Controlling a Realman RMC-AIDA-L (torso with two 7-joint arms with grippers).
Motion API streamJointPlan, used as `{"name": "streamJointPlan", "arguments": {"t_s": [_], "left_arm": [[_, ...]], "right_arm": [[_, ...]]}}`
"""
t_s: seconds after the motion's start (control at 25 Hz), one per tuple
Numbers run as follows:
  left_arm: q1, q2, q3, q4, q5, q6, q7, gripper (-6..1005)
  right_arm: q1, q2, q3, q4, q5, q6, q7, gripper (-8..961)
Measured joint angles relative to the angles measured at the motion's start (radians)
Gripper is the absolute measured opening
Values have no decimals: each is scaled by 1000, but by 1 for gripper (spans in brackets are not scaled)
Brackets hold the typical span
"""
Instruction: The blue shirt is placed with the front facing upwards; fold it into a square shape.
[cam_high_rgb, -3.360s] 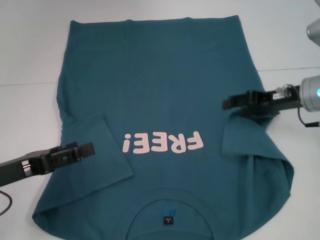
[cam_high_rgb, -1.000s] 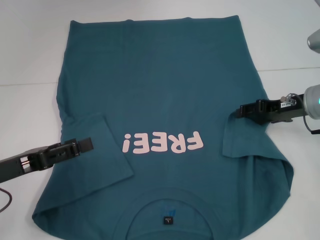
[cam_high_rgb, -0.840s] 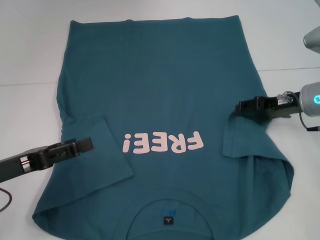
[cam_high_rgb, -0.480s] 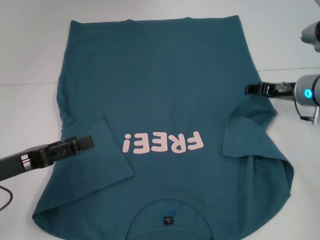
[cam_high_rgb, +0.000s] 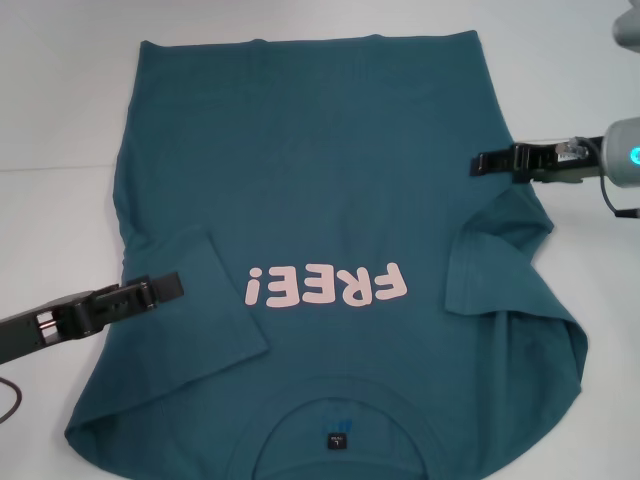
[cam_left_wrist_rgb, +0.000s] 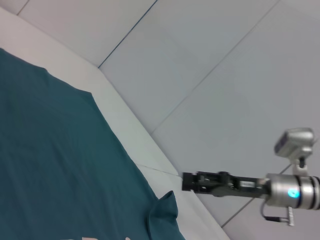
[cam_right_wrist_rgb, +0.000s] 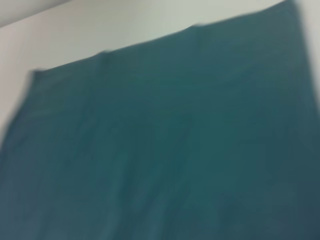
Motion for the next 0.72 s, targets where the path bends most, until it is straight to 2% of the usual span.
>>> {"name": "streamJointPlan", "arguments": {"t_s": [0.16, 0.28, 0.36, 0.48, 0.6, 0.72], "left_arm": [[12, 12, -2, 8, 1, 12, -52, 950], [19, 28, -35, 10, 11, 41, -133, 950], [27, 38, -78, 11, 18, 67, -205, 950], [38, 50, -140, 11, 51, 101, -319, 950], [41, 54, -155, 18, 143, 112, -411, 950], [42, 54, -165, 21, 214, 113, -432, 950]], "right_arm": [[-80, -3, 9, -111, 185, -291, -67, 741], [-144, -20, 23, -135, 373, -484, -148, 741], [-173, -34, 27, -132, 452, -565, -173, 740], [-200, -49, 28, -127, 496, -635, -176, 740], [-215, -60, 27, -126, 490, -650, -172, 739], [-220, -63, 23, -125, 489, -653, -172, 738]]}}
